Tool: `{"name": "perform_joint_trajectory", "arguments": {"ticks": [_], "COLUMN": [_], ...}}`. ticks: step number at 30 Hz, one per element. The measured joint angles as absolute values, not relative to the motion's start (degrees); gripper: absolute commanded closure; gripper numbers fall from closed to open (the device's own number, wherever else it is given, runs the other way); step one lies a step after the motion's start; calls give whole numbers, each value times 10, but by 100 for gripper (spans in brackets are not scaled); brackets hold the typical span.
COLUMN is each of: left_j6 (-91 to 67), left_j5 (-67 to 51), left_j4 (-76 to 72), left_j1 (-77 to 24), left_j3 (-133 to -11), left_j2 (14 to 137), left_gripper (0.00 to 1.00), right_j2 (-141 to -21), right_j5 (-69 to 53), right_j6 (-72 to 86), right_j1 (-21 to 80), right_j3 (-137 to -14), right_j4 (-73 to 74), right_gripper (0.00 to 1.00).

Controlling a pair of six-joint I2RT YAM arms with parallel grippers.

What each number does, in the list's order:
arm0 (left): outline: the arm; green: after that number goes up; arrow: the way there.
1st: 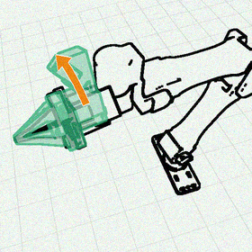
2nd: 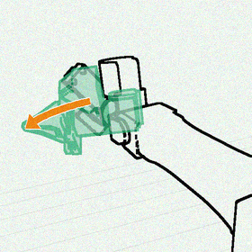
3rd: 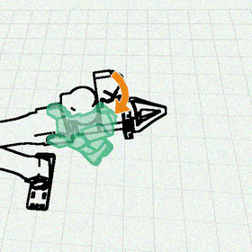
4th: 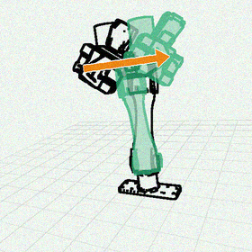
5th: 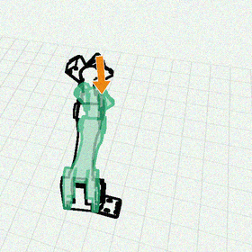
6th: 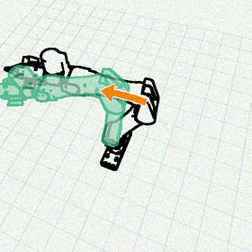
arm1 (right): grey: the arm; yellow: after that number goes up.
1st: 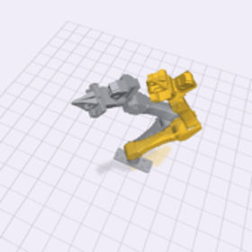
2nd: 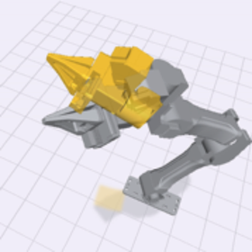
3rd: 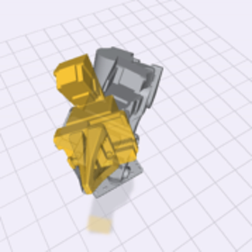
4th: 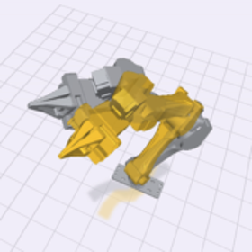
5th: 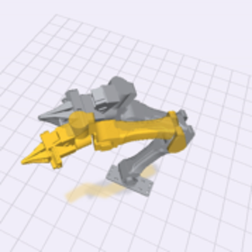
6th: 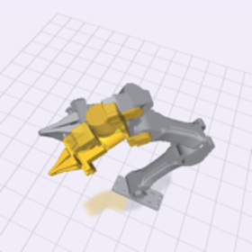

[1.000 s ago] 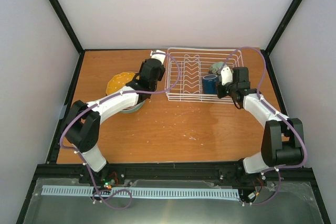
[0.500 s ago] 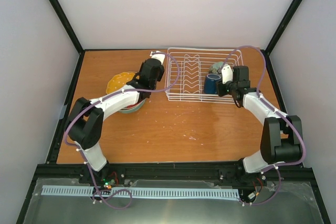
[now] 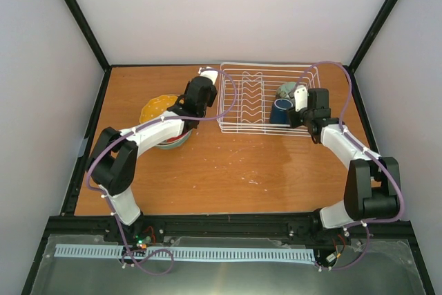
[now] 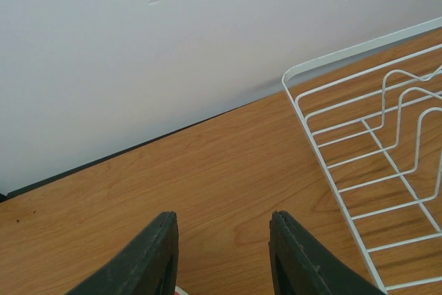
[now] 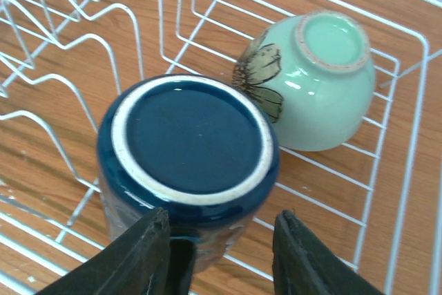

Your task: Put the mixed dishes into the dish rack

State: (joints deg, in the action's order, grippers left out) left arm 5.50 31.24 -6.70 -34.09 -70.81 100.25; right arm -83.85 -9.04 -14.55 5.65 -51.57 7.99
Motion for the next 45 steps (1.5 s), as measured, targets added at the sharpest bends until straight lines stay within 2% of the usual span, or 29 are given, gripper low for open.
{"name": "perform_joint_trajectory", "arguments": {"ticks": [6, 12, 19, 26, 35, 45], "left_j6": [46, -13, -111, -166, -177, -172], "left_j5": [302, 243, 154, 85, -32, -74], "left_j4": [-42, 59, 248, 453, 623, 634], "left_j1": [-333, -276, -144, -67, -30, 89], "left_j3": [-723, -805, -978, -1104, -1068, -962], "left_j2": [1002, 990, 981, 1032, 1137, 1089], "left_gripper": [60, 61, 65, 69, 72, 69], "right_j2": [-818, -781, -756, -762, -835, -852], "right_j5": [-46, -31, -34, -84, -122, -151], "right_j6": [-127, -101, -47, 5, 10, 10], "right_j1": [48, 45, 45, 49, 113, 125], "right_j3": [-526, -584, -651, -683, -758, -786], "right_j4": [93, 129, 161, 187, 218, 228], "right_gripper": [53, 51, 50, 50, 50, 49]}}
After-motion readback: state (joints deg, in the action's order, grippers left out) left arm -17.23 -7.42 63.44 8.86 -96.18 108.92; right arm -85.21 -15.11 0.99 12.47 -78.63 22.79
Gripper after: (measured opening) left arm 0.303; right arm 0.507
